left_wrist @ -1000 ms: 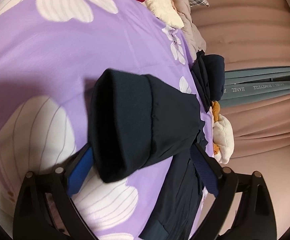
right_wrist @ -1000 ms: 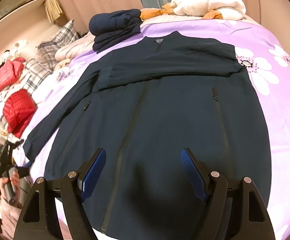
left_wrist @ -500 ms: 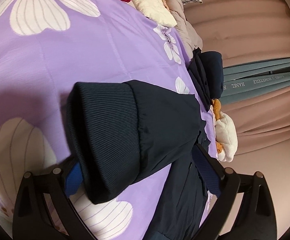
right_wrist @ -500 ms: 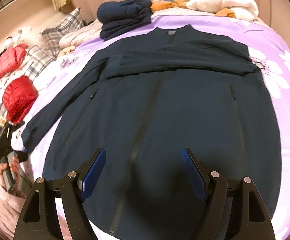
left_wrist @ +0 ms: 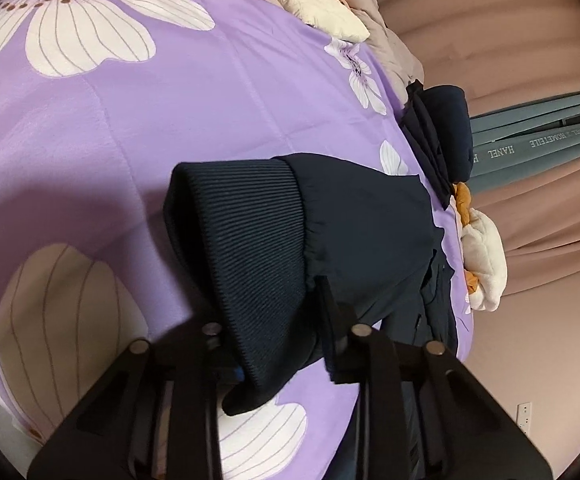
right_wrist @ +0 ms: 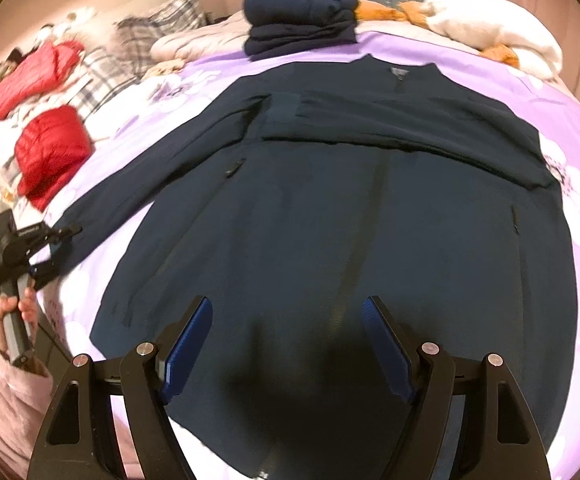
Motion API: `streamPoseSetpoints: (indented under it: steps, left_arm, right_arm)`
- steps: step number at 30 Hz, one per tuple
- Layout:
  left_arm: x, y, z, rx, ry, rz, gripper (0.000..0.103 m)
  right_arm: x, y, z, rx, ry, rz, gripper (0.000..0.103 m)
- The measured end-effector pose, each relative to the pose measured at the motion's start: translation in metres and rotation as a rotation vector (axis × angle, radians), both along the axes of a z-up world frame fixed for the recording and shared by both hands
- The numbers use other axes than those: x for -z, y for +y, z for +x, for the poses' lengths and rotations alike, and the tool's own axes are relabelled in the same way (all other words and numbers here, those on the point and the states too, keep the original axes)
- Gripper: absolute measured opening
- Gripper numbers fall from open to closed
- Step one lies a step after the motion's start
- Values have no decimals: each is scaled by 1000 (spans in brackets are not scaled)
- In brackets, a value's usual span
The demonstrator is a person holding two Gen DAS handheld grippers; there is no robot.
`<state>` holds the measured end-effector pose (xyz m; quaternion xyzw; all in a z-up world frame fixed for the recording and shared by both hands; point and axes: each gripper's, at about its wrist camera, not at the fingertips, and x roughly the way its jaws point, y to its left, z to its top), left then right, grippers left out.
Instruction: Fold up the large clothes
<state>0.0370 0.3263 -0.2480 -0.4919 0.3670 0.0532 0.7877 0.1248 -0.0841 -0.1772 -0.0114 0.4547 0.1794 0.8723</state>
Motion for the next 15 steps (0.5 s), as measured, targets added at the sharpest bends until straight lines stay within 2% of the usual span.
streamPoseSetpoints:
  steps: [3, 11, 15]
  left_arm:
    - [-7, -3, 0, 10, -7, 27, 12]
    - [-61, -19, 3, 48, -110, 158, 11]
    - [-85, -27, 15, 69, -139, 180, 10]
  right_arm:
    - [0, 8, 0, -21, -7, -14, 77]
    - [-1, 14, 7, 4, 4, 20, 77]
    - [0, 19, 11, 10, 20, 49, 77]
